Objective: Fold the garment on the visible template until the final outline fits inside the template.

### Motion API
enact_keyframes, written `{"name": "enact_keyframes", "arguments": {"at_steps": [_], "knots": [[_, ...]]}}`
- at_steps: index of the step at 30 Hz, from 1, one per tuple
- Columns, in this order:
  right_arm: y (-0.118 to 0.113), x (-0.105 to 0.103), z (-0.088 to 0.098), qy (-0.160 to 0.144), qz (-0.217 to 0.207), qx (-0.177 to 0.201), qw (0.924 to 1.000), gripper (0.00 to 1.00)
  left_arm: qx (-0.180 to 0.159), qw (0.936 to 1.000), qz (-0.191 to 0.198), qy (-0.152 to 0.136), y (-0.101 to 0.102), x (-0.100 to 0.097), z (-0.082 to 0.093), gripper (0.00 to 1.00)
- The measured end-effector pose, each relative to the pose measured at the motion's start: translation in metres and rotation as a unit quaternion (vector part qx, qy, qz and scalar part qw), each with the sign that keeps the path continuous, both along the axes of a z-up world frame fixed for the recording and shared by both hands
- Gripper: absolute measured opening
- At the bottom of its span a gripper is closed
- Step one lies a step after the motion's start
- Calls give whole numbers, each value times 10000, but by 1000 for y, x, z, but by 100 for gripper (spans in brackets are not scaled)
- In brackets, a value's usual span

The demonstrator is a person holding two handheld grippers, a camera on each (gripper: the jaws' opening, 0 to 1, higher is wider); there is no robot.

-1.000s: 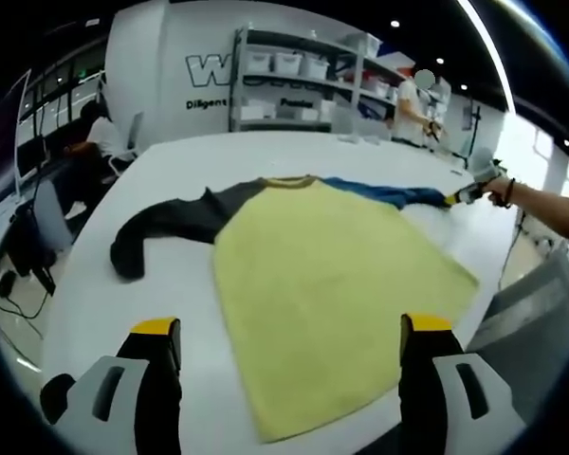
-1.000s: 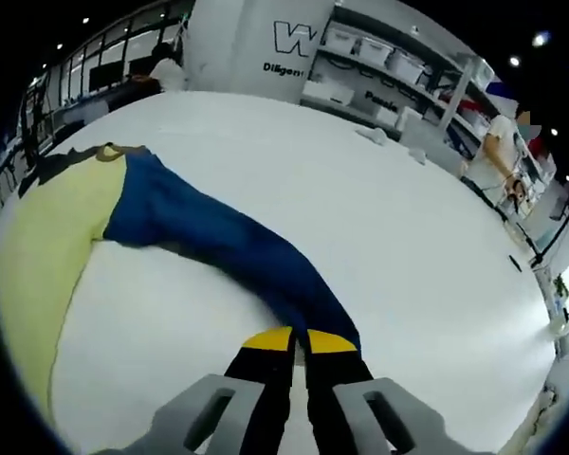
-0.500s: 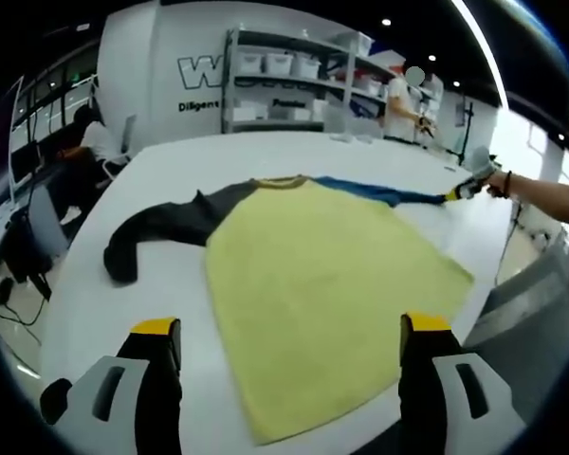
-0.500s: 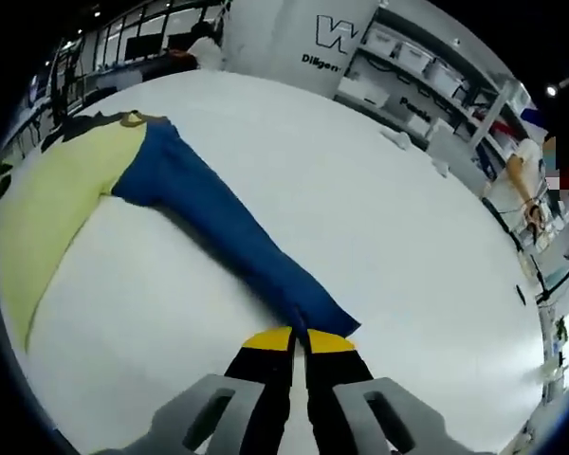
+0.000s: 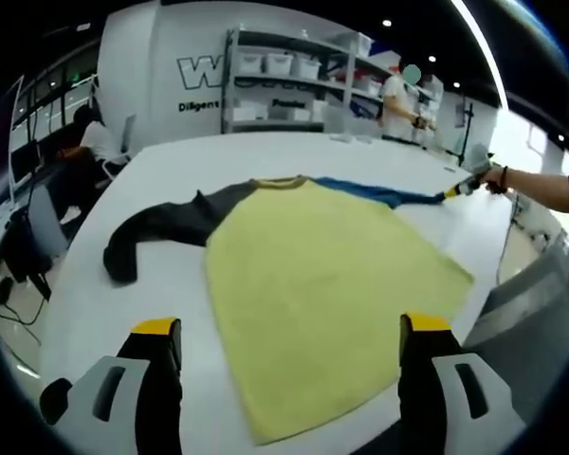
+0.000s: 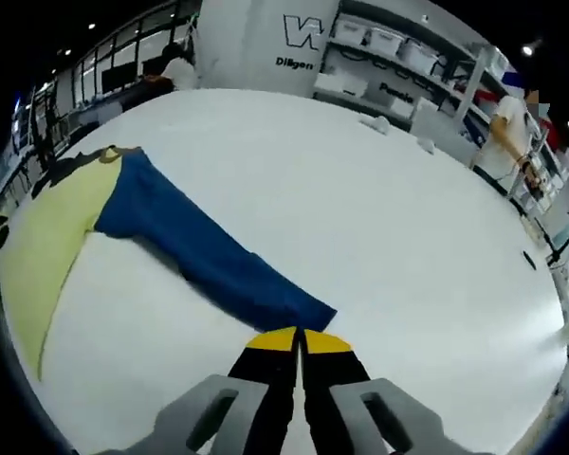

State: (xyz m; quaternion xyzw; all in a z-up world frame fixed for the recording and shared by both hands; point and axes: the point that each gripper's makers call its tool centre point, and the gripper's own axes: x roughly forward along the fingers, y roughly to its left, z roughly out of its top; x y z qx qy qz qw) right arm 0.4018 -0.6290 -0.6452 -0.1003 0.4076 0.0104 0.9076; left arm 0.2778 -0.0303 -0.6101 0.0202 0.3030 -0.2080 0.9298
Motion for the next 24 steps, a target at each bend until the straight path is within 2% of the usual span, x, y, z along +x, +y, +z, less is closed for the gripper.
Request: {"name": "enact_keyframes", "arguments": {"at_steps": [2,4,7,9,14,17,24], "knots": [[-3,0,2,-107,-226,175,9995,0,6,10000,-9,3,0,0,0,93],[-2,-1,6,-333,-604,617,9957,2,1,10000,-9,0,0,0,0,93],[3,-4,9,-482,-1025,1241,9858,21,12,10000,-10,11,0,0,-1,93],[8,-9,7,-422,-1201,1472,9809,27,11,10000,-13,10,0,0,-1,93],[20,-22,-2,-387,-1394,1634,9759,38,11,10000,-28,-7,-2,0,0,93],[28,-27,-10,-293,-1558,1800,9708,48,16,10000,-36,-13,-2,-1,1,93],[42,-28,-17,-374,-1573,1721,9717,43,19,10000,-45,4,-1,-1,0,93]]}}
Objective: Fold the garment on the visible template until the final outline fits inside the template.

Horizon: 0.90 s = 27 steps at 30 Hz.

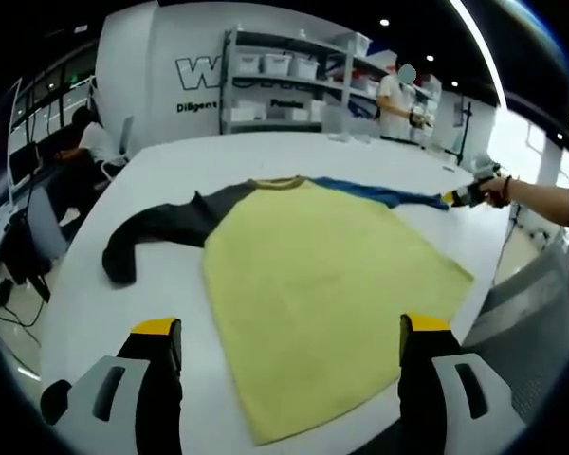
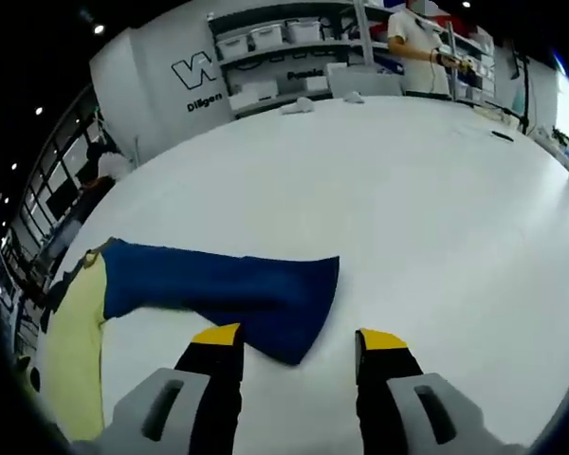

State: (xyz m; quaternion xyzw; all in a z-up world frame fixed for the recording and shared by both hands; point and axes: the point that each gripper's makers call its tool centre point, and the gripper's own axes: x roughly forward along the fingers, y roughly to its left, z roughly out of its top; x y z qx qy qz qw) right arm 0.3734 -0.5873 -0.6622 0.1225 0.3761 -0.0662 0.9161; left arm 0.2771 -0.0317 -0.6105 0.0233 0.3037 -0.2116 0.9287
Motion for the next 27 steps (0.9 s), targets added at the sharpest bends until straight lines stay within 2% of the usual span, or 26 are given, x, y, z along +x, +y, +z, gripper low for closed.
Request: {"name": "enact_keyframes", "arguments": {"at_steps": [3,6,8,11,12,13,14,17,20,27], "knots": [[4,0,-3,31,-47,-84,9999,35,101,9999,-16,44,1,-1,-3,92],[2,3,-5,25,-6,-351,9994,34,150,9999,-7,31,2,-1,-3,92],[1,6,-6,58,-24,-389,9992,32,106,9999,3,18,2,-1,-1,91],[-1,7,-9,166,-71,-501,9986,16,138,9999,-8,28,2,-1,-2,91],[-3,6,-11,213,-51,-644,9977,7,142,9999,-16,29,2,-1,-2,91],[-5,6,-12,265,-45,-783,9966,5,146,9999,-23,28,1,-2,-2,92],[-6,7,-12,253,18,-932,9953,4,144,9999,-27,16,1,-2,-1,92],[-4,8,-13,269,5,-873,9958,0,137,9999,-28,-3,1,-1,0,92],[-6,9,-14,344,184,-1009,9941,0,144,9999,-17,4,1,-2,-1,92],[-23,12,-6,475,393,-1202,9908,0,160,9999,-17,17,2,-2,-1,92]]}}
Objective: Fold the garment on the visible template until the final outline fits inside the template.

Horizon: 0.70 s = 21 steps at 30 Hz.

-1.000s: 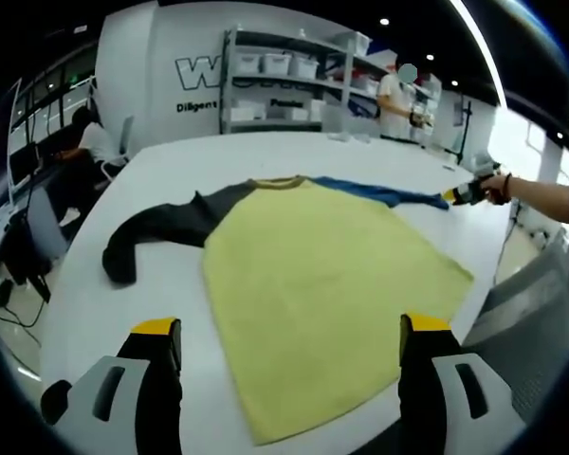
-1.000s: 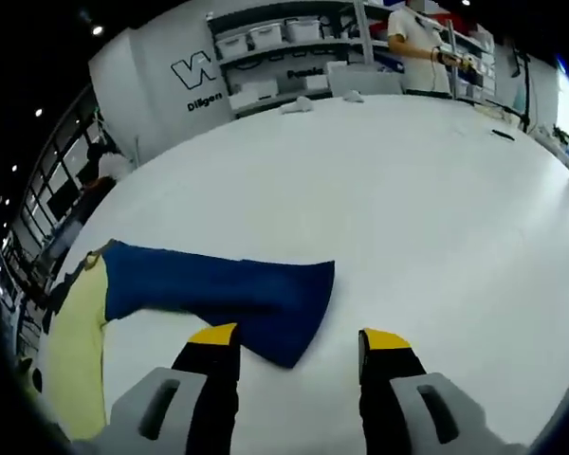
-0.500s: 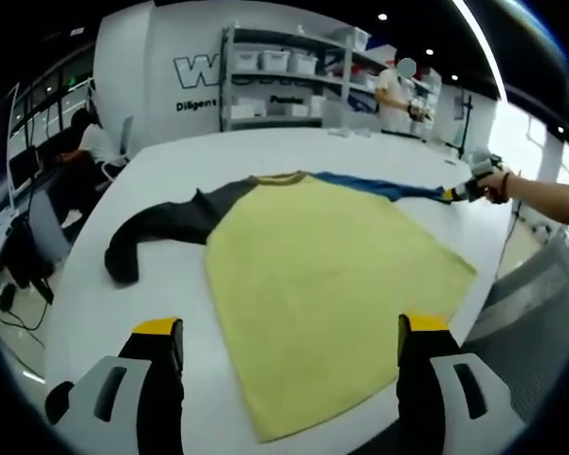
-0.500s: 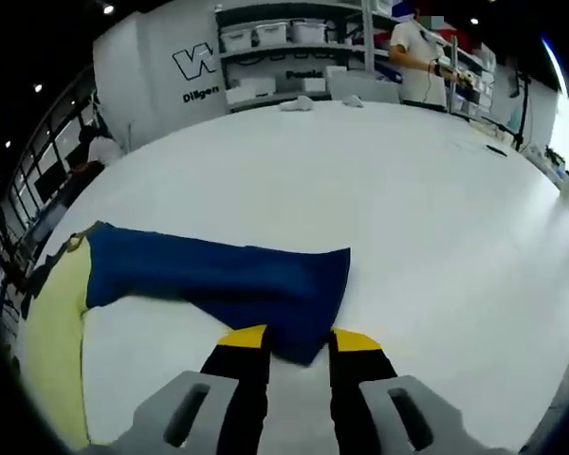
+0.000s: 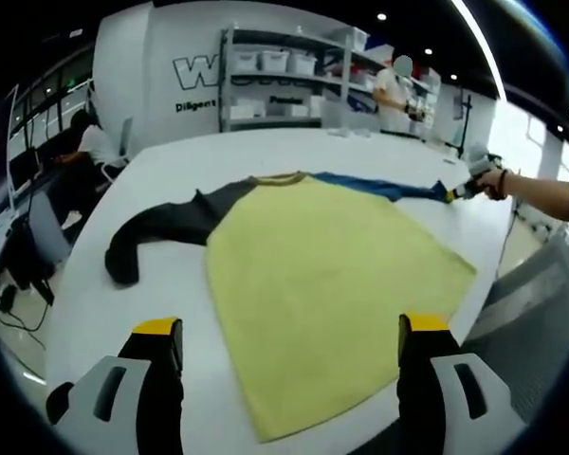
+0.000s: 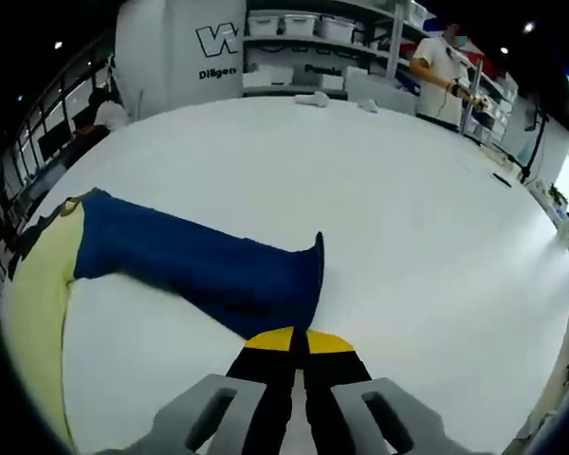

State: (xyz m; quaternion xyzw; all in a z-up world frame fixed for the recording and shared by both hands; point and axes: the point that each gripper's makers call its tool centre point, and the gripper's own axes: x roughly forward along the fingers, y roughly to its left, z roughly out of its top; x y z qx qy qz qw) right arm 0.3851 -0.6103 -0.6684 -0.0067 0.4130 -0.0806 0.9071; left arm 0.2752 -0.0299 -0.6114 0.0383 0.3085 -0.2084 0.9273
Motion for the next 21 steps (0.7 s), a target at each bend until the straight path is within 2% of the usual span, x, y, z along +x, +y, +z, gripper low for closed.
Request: {"name": "enact_keyframes", "arguments": {"at_steps": [7,14,21], "knots": [[-13,3,4,182,260,-165,9994,0,5,10000,10,-6,0,0,0,92],[-19,8,-1,226,296,-88,9993,0,14,10000,-5,8,0,0,0,92],[-27,2,-7,357,16,39,9994,0,35,10000,3,22,1,-1,0,92]]}}
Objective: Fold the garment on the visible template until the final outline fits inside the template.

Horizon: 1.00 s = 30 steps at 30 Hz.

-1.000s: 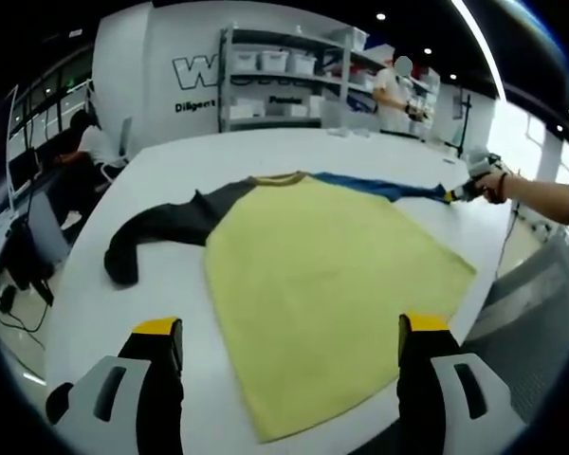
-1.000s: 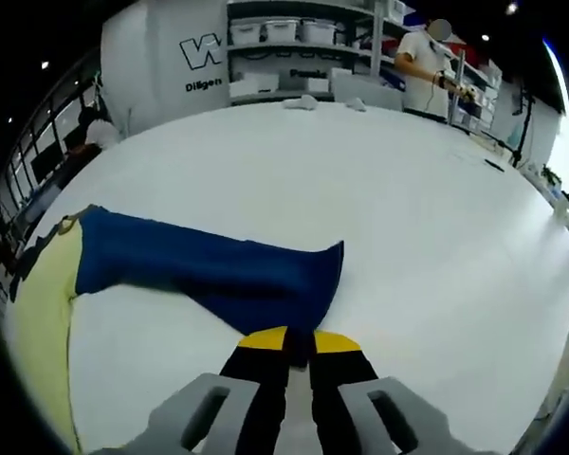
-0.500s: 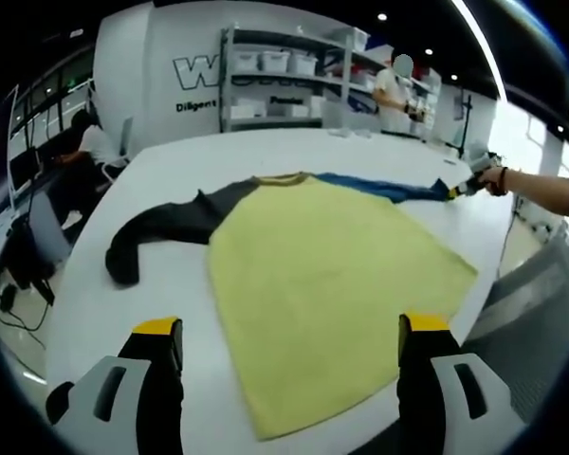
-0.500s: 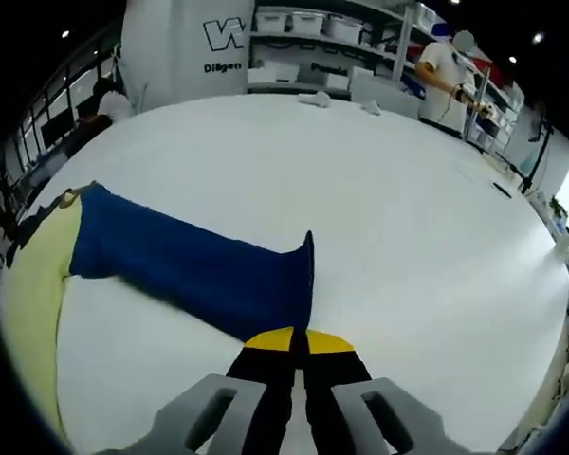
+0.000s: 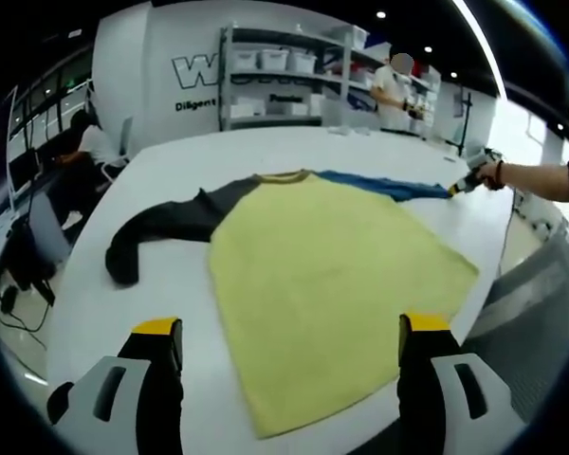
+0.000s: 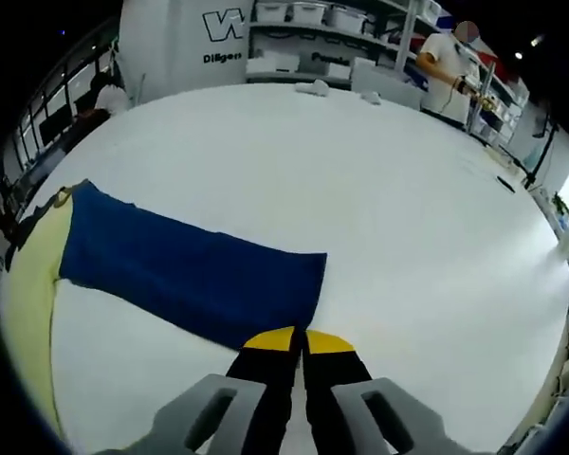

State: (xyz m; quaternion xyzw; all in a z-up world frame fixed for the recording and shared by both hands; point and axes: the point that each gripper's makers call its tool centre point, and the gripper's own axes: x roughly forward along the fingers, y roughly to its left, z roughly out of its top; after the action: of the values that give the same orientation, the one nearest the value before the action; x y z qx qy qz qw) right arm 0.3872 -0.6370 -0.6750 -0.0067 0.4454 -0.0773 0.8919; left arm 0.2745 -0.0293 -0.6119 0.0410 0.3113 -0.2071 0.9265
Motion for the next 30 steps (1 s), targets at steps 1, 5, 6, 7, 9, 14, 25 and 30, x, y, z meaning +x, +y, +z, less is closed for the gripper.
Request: {"name": "enact_keyframes", "arguments": {"at_steps": [1,5,6,7,9,14,25,30], "knots": [[0,0,0,-12,-11,13,10000,0,4,10000,2,-5,0,0,0,92],[-1,-1,0,-50,-83,53,9999,0,-20,10000,22,-17,0,0,1,92],[-1,-2,0,-22,-80,56,10000,0,-13,10000,23,-9,1,0,0,92],[-1,-2,0,-3,-84,52,10000,0,8,10000,17,4,1,0,0,92],[-5,-5,1,131,-111,-6,9999,0,10,10000,11,1,1,0,0,92],[-4,-1,13,-135,-288,162,9994,17,-5,10000,25,-16,1,1,1,93],[4,28,17,-697,-136,290,9971,34,1,10000,-6,-20,0,1,0,93],[-3,33,11,-838,-267,297,9957,30,0,10000,-8,-31,1,2,0,93]]}}
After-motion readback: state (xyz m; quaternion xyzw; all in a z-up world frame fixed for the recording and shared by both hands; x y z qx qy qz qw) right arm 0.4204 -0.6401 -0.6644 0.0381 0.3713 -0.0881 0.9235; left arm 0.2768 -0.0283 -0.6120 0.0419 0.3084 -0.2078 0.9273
